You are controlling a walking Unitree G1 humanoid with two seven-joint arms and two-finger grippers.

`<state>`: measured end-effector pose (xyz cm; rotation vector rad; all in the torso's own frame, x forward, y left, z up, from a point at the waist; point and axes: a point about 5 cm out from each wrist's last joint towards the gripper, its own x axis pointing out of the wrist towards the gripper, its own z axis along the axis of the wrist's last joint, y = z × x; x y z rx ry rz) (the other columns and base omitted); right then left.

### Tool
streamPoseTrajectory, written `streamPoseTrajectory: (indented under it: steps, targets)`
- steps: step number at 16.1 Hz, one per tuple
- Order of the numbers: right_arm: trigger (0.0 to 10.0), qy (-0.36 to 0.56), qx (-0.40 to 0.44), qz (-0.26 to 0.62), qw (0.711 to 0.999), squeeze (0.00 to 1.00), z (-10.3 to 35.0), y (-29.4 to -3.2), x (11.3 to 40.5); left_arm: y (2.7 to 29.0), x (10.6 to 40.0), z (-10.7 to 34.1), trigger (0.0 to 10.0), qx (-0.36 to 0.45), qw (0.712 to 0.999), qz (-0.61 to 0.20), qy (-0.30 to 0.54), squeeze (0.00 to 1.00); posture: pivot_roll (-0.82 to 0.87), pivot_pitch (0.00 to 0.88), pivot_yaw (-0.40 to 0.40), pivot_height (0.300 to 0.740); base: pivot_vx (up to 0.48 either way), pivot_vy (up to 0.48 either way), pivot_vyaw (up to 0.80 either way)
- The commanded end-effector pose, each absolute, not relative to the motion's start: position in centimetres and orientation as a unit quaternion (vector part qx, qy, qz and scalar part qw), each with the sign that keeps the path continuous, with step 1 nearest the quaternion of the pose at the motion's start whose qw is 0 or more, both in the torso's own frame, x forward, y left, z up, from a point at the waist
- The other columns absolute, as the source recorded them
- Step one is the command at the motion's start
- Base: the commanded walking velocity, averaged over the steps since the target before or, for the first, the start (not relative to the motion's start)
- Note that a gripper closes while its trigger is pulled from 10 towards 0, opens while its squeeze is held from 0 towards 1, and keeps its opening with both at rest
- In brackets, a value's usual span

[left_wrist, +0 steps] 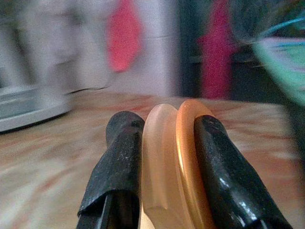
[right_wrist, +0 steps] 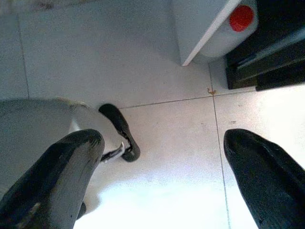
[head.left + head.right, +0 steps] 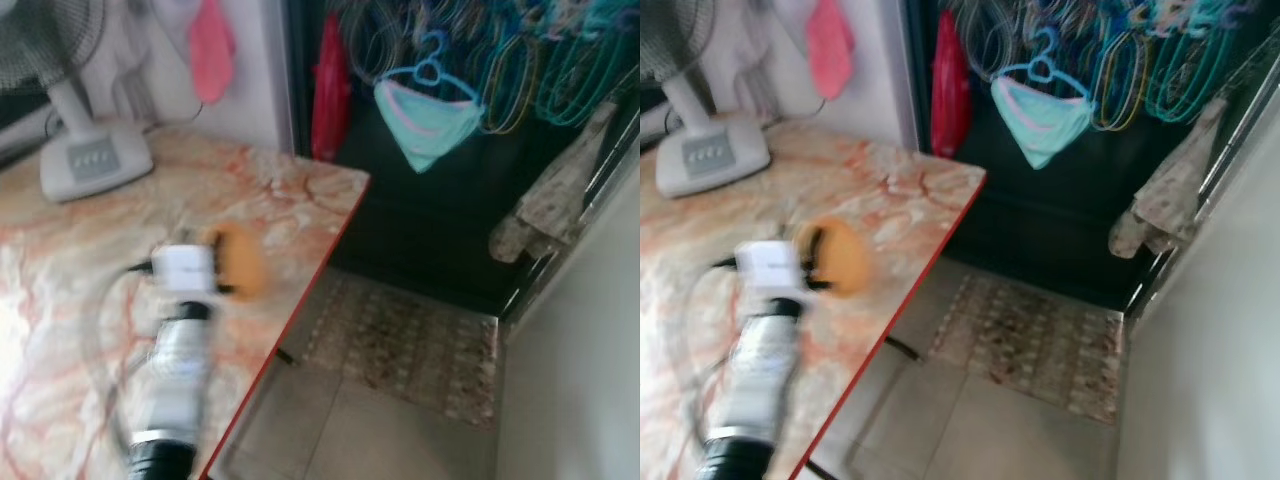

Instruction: Restocking fridge

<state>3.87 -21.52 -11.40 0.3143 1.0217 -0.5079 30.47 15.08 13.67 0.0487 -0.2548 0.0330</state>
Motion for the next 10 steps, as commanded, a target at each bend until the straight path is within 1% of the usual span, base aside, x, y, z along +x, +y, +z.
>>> streamPoseTrajectory:
  steps: [1,10]
  targets:
    - [10.0,0.485,0.155,-0.233,0.829,0.0,-11.54,-20.81,3.8,15.95,30.49,14.3,10.0,0.027,0.99,0.025,-0.136,0.0,-0.06,0.0,0.075,0.74,0.0,0.0,-0.8]
    - [10.0,0.485,0.15,-0.233,0.829,0.0,-11.49,-21.16,3.71,15.37,30.6,13.91,10.0,0.009,0.992,0.003,-0.126,0.0,-0.05,0.0,0.076,0.74,0.0,0.0,-0.8]
